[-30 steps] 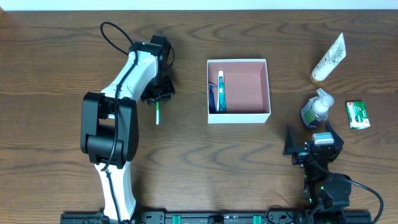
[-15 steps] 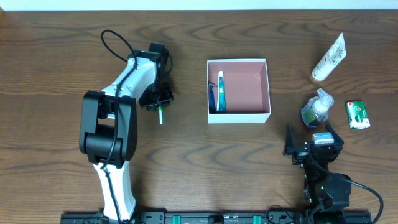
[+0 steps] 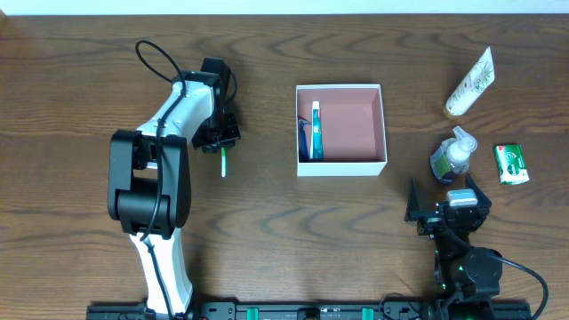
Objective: Pack container
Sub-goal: 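Lift the toothbrush and carry it over the box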
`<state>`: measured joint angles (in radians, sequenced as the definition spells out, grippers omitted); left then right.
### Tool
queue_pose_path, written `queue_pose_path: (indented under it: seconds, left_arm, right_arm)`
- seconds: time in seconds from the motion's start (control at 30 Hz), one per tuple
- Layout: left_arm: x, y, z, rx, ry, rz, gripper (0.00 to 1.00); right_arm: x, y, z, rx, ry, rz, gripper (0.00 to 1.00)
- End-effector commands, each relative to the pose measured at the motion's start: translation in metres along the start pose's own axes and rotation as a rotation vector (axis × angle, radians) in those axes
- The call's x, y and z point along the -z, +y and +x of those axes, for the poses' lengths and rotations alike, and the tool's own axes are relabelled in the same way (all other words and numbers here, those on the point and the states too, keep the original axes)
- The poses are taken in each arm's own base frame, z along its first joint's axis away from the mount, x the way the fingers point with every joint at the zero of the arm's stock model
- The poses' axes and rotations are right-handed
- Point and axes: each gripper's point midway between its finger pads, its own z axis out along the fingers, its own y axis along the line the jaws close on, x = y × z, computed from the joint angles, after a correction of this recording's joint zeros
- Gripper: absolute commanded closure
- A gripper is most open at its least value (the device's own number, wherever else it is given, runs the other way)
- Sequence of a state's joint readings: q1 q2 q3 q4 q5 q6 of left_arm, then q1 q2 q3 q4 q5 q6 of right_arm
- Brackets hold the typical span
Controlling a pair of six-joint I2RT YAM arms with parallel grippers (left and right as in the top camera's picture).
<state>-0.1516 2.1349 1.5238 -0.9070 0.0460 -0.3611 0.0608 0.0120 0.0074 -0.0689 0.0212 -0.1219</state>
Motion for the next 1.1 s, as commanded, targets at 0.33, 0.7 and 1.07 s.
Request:
queue_pose_path:
  seconds: [0.33, 0.7, 1.07]
  left_arm:
    - [-0.013, -0.002, 0.002, -0.022, 0.034, 0.017, 0.73]
    - [-0.01, -0.008, 0.0, -0.022, 0.032, 0.047, 0.94]
    - [0.099, -0.043, -0.058, -0.088, -0.224, 0.202, 0.94]
  right_arm:
    - [0.0, -0.002, 0.001, 0.013, 0.0, 0.007, 0.01]
    - [0.0, -0.002, 0.001, 0.013, 0.0, 0.007, 0.01]
    - [0.0, -0.002, 0.001, 0.013, 0.0, 0.007, 0.01]
